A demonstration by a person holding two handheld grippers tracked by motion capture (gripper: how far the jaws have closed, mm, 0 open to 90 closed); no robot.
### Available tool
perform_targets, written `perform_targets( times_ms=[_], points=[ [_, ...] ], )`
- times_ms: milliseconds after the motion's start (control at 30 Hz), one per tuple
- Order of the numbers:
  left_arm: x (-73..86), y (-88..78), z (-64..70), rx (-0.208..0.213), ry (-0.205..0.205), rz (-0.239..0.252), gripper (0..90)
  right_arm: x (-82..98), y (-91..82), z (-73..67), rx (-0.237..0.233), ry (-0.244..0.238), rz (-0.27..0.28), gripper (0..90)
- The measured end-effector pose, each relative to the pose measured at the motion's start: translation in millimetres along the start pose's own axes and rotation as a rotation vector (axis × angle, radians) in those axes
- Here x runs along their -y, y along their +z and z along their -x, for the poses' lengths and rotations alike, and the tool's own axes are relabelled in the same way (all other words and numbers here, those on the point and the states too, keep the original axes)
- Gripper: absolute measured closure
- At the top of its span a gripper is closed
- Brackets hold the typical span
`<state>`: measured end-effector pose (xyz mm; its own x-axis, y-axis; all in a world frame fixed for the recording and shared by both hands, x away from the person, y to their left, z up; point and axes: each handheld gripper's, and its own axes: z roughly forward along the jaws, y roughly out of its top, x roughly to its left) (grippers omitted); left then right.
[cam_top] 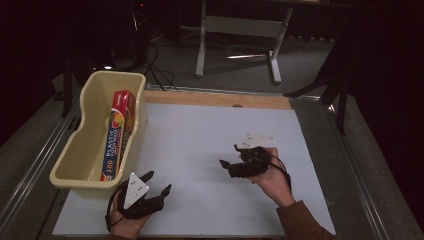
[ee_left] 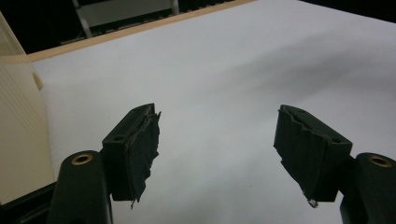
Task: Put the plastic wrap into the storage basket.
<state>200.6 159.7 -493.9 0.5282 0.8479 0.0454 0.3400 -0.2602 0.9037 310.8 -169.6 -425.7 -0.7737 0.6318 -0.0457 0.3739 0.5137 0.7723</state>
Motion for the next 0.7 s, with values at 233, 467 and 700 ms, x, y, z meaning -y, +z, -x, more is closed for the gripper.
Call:
perform_targets(
  times_ms=[233, 467, 700],
  points=[
    [-0.2, -1.9, 1.1, -0.009, -0.002, 0.008, 29.3, 55.1, -28.3, 5.7, 0.034, 0.02, 0.092, 18.6],
    [-0.4, -2.6, 1.3, -0.023, -0.001, 0.006, 27.6, 99.5, -42.3, 18.8, 0.059, 0.117, 0.197, 19.1],
    [-0.3, -3.6, 0.0, -0.029, -0.005, 0.004, 27.6, 121.9, -55.4, 21.3, 0.091, 0.085, 0.207, 18.1]
  ],
)
